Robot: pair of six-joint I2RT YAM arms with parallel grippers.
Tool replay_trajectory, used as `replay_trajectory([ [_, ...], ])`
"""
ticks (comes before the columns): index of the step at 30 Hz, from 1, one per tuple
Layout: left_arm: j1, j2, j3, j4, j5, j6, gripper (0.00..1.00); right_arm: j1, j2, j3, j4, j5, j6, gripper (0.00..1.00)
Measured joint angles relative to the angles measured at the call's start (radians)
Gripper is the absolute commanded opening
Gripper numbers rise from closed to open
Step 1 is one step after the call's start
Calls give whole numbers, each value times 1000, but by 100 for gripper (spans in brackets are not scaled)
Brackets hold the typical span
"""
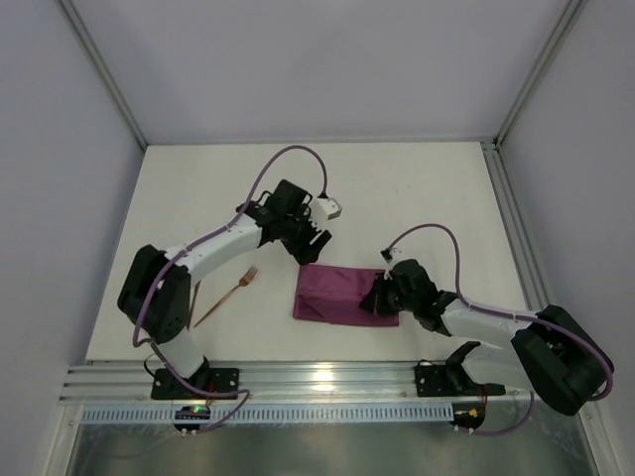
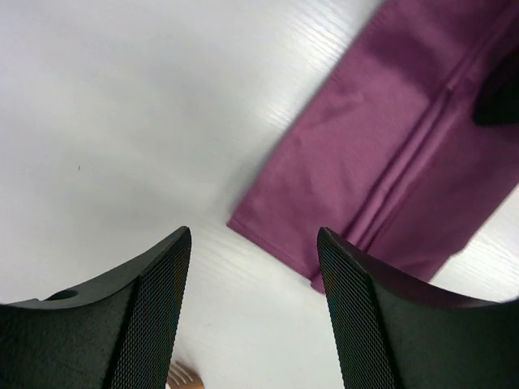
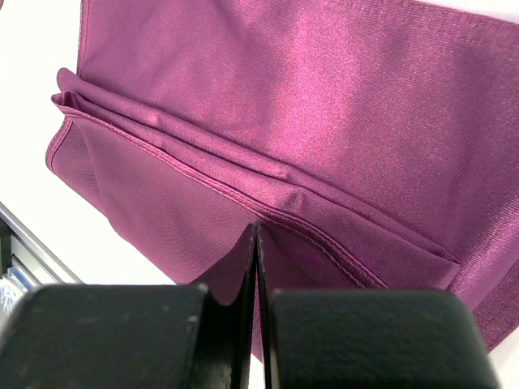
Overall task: Fold the napkin into a case and place the utensils inside
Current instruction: Smooth out the 2/3-rectangle-folded napkin at the center of the board, then pick up the 2/3-rectangle-folded napkin from the center of the board.
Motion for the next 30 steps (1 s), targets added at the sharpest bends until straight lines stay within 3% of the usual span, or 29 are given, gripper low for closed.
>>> replay_trajectory([
  [4,20,157,69,35,1,-14,71,0,9,-1,16,-4,-2,3],
  [9,30,279,70,7,22,15,71,0,12,-8,35,-7,-4,3],
  [21,-21,294,82,-69,110,82,40,0,4,-19,49,1,-6,3],
  [30,-42,304,89,-112,123,85,4,0,3,-23,54,6,12,3],
])
